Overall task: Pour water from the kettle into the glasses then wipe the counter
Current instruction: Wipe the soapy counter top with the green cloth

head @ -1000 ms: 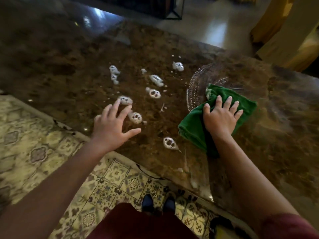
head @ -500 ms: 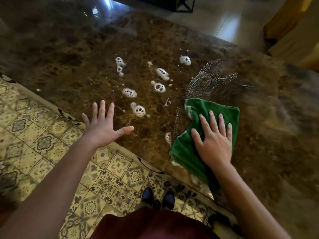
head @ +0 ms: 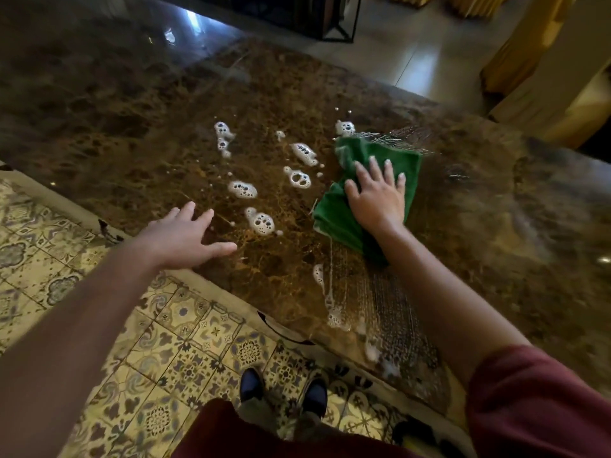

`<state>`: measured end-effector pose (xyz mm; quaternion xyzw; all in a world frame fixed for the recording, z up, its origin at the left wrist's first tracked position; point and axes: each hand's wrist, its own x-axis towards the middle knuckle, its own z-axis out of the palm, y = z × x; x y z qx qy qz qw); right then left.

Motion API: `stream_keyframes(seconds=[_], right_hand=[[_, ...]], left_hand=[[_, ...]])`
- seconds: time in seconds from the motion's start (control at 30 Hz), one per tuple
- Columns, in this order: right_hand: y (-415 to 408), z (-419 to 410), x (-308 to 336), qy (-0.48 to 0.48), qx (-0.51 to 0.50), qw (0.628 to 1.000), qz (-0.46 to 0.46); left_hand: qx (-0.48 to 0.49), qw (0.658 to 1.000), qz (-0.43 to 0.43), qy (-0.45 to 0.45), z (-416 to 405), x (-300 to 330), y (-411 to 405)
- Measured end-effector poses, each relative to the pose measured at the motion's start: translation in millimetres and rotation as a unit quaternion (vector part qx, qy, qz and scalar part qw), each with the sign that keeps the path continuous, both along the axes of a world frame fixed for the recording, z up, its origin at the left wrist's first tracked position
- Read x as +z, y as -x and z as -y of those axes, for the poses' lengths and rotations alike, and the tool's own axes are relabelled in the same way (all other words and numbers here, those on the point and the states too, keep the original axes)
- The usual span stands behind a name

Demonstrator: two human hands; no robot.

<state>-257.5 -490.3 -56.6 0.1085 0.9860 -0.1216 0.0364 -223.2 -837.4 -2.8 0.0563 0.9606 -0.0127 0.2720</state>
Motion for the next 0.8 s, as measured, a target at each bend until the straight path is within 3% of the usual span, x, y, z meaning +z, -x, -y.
stream_keyframes(seconds=[0.1, 0.2, 0.33, 0.63, 0.8], right_hand=[[-67.8, 34.0, -3.9, 0.0, 0.077, 0.997, -0.017], [-121.4, 45.8, -7.7, -0.015, 0.055, 0.998, -0.029], [-124.2, 11.1, -7.8, -0.036, -0.07, 0.997, -0.006], [28.8, -73.6, 4.6, -0.015, -0.2, 0.98, 0.008], [131.7, -52.8, 8.9, -0.01, -0.102, 0.995, 0.008]], left_hand=[[-0.016, 0.997, -0.078, -0.022, 16.9, 7.5, 40.6], [0.045, 0.986, -0.149, -0.057, 38.8, -9.5, 86.6], [0.089, 0.99, -0.083, -0.072, 52.0, -27.1, 128.1], [0.058, 0.992, -0.1, -0.054, 55.9, -53.6, 127.6], [0.069, 0.992, -0.09, -0.047, 55.7, -55.9, 131.1]])
